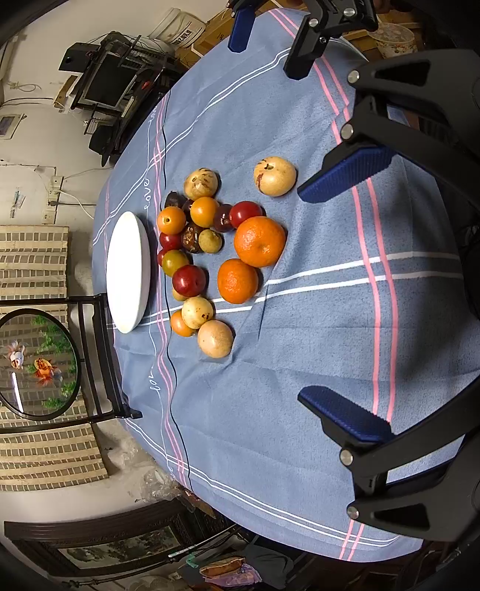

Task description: Organize fruits

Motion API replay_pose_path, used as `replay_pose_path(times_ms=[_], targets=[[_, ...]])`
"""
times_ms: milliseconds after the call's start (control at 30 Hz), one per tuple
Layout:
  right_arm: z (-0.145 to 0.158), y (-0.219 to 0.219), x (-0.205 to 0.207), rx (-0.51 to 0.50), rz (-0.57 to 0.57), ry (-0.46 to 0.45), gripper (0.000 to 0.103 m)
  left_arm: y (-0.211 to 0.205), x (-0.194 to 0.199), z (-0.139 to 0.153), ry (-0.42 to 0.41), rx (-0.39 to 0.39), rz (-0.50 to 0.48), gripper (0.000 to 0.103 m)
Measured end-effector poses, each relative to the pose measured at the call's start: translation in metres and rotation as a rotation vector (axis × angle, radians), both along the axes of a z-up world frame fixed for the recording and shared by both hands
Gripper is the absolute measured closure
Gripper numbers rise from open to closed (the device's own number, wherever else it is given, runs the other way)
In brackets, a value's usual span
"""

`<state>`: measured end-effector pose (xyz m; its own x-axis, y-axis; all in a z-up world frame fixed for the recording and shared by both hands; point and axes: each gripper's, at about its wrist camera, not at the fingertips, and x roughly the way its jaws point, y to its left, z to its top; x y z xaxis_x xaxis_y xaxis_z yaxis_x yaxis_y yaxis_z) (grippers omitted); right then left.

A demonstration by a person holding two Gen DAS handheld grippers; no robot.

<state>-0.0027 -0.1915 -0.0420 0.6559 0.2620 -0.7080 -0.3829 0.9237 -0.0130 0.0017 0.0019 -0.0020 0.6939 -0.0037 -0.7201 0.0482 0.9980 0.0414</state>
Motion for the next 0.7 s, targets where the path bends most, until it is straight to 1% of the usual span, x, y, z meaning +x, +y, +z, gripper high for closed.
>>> replay_pose_path(times_ms=[700], targets=[[-0.0010,-0.0020,0.0017,0.006,-0.008,0.010,0.001,0.0010,0.0003,-0.0017,0.006,-0.002,0.000,0.002]])
